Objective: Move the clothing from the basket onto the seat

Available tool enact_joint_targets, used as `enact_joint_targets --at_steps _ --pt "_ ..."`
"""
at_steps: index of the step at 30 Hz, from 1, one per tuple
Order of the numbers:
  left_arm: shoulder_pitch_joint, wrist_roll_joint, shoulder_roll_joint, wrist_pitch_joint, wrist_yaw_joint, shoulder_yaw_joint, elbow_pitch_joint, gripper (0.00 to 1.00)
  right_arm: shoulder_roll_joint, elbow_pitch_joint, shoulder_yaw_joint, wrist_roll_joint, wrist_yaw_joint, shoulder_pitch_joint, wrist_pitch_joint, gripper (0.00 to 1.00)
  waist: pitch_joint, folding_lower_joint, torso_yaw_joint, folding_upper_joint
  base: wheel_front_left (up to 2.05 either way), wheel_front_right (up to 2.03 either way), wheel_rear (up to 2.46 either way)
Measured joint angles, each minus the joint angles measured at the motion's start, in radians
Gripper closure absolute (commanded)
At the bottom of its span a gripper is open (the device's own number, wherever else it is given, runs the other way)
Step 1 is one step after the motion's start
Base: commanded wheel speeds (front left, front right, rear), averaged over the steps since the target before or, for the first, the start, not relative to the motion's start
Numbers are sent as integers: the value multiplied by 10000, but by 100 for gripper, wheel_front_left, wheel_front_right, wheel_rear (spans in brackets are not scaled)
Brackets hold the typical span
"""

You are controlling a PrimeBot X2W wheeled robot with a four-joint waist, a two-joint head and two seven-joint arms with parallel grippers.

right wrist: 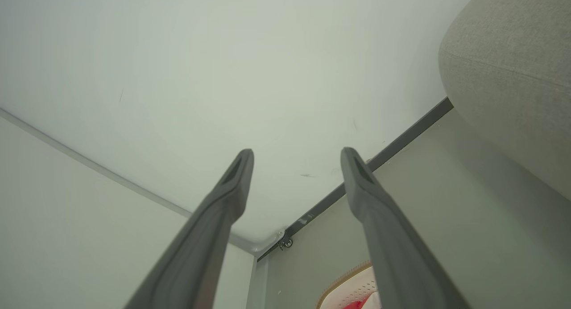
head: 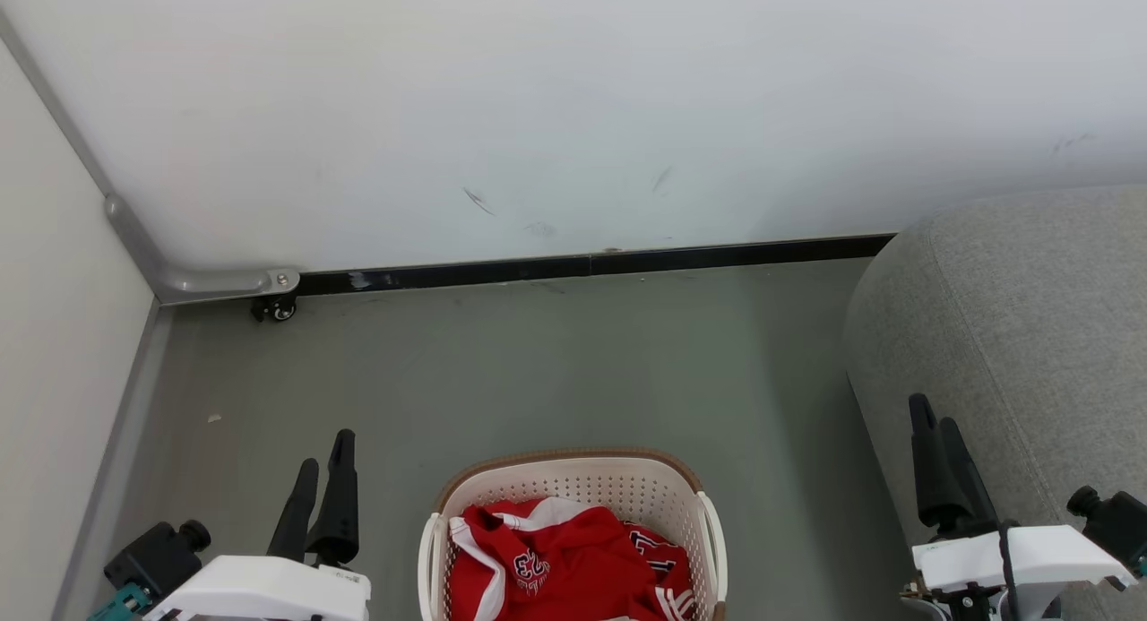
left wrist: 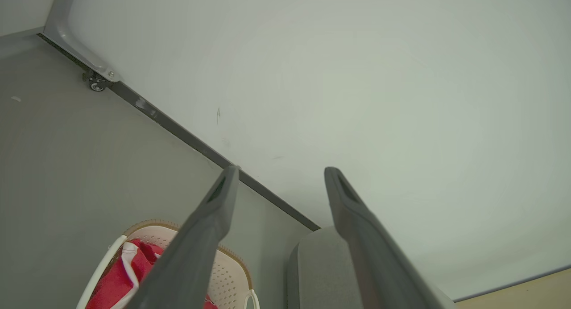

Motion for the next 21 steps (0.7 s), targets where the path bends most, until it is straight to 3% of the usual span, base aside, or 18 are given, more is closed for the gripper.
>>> enact_joint_targets --at_steps 9,21 --pt "1 2004 109 -291 270 -462 -232 0 0 6 29 -1645 0 3 -288 0 47 -74 41 0 0 0 0" --pt "7 4596 336 -727 640 -1183 -334 0 0 222 127 -3724 0 6 -688 0 52 -105 86 0 0 0 0"
